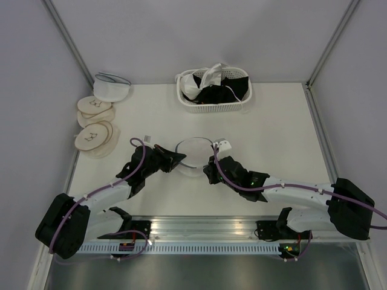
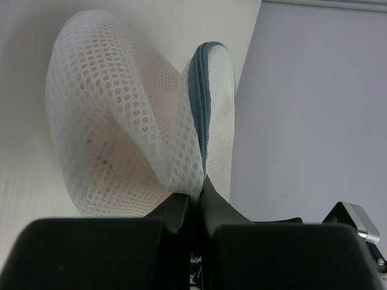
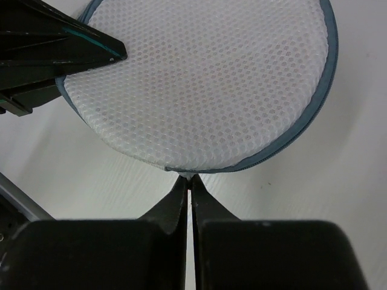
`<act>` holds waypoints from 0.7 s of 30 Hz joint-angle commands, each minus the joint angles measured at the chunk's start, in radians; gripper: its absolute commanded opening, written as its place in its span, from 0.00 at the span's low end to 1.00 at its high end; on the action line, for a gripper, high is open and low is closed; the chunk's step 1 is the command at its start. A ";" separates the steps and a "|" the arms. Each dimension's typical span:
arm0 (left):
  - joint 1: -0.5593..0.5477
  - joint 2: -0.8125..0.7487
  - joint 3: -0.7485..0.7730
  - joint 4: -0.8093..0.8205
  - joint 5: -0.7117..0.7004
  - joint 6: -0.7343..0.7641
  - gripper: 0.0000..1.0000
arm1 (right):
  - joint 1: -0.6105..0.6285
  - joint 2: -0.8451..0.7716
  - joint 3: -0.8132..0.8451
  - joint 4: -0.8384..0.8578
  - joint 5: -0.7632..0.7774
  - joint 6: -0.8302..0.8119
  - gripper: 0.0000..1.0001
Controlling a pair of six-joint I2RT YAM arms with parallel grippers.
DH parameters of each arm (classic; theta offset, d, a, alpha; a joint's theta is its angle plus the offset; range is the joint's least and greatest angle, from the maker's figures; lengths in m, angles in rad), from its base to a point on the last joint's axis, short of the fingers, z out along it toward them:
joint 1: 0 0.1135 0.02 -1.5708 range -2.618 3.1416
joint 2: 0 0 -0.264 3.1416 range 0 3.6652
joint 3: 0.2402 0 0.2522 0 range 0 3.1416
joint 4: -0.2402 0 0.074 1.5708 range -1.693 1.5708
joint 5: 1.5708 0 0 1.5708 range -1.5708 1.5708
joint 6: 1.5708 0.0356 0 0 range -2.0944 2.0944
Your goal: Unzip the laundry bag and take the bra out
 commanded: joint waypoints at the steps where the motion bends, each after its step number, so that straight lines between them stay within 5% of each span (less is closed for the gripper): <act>1: 0.003 -0.033 -0.007 -0.011 0.033 0.038 0.02 | 0.005 -0.046 0.050 -0.118 0.088 0.000 0.00; 14: 0.066 -0.027 0.079 -0.229 0.072 0.353 0.02 | 0.005 -0.041 0.177 -0.671 0.335 0.064 0.00; 21: 0.153 -0.010 0.160 -0.309 0.118 0.537 0.02 | 0.004 0.013 0.225 -0.801 0.409 0.140 0.00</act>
